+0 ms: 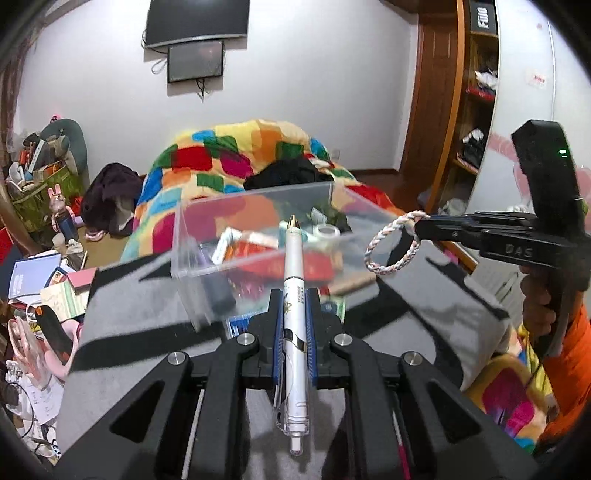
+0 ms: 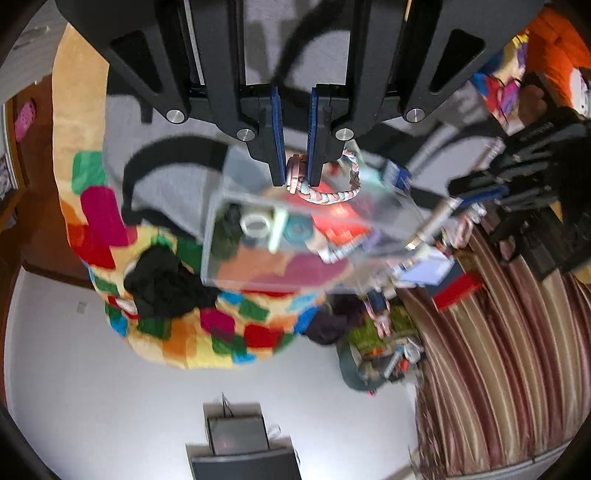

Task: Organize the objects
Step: 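Lower the pen into the clear box while the right drops the rope toy in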

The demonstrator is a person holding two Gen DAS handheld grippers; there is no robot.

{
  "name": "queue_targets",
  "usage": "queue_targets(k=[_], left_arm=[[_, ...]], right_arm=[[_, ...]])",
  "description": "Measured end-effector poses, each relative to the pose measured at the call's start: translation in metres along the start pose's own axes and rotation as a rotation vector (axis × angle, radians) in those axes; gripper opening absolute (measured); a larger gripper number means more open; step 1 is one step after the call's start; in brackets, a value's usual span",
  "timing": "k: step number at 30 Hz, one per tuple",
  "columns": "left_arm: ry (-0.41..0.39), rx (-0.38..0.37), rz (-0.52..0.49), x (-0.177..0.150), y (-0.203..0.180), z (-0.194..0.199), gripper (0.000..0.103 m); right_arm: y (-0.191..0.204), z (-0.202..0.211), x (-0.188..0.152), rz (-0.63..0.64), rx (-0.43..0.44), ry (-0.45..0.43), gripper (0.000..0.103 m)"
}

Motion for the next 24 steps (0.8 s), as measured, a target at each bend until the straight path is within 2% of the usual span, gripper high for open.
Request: queue_targets(k=[10, 15, 24], left_arm=[[-0.041, 0.019, 0.063, 0.043, 0.029, -0.01, 0.01], [-0.029, 0.043, 0.076, 0.062, 0.039, -0.028, 0.01], [0.053, 0.051, 0.135, 0.073, 0.06, -0.071, 0.01]], right_arm=[[0.01, 0.002, 0.044, -0.065, 0.022, -0.11, 0.01], [0.01, -0.016, 0.057, -0.076, 0.042, -0.096, 0.01], [0.0, -0.062, 0.064, -0.081, 0.003, -0.022, 0.01]])
Point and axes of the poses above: each gripper's, at about its wrist camera, not at the fingertips, and z roughly against the way its jaws point, y to its left, x to its top, the point moved 2 cm from there along -z, roughly the way its jaws point, and after that the axes turned 1 degree about -x, right-handed, at the moved point
